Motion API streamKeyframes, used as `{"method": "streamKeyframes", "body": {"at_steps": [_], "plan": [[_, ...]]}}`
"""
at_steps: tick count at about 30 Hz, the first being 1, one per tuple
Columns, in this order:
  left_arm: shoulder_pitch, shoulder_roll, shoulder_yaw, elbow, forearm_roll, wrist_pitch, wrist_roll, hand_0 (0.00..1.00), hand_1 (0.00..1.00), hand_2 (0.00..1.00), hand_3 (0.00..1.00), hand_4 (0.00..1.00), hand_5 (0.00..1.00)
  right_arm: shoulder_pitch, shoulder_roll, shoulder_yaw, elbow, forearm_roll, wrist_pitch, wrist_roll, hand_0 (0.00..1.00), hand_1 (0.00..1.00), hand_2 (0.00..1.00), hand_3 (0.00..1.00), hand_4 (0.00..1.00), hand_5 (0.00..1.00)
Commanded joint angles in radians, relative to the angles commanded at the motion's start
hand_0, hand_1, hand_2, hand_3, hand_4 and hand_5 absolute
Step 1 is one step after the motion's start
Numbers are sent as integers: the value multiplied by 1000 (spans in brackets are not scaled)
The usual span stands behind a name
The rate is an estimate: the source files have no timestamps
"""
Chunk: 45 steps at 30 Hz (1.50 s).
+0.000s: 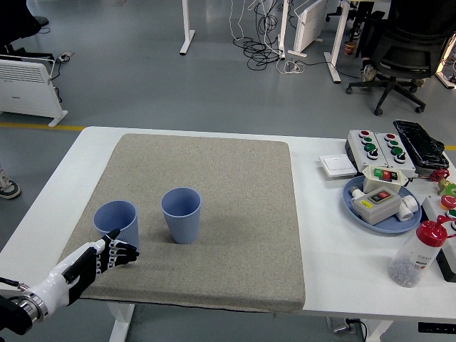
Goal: Push cup pick cup insert cup
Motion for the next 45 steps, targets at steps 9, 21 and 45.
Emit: {"method": "streamKeyframes", "body": {"at_steps": [9, 21, 45], "plan": [[-7, -5, 22, 12, 62, 43, -51, 864, 742, 652, 562, 708, 998, 1, 1, 3, 0, -5, 1, -2, 688, 609, 633, 575, 94, 493], [-2, -11, 69, 31, 148, 112, -144, 870, 730, 621, 549, 703, 998, -2, 2, 6, 0, -8, -1, -3, 688, 609, 633, 576, 94, 494], [-82, -27, 127, 151, 149, 196, -261, 866, 710, 596, 532, 677, 998, -5, 6, 7, 1, -9, -3, -2, 688, 608, 634, 575, 93, 492]]}}
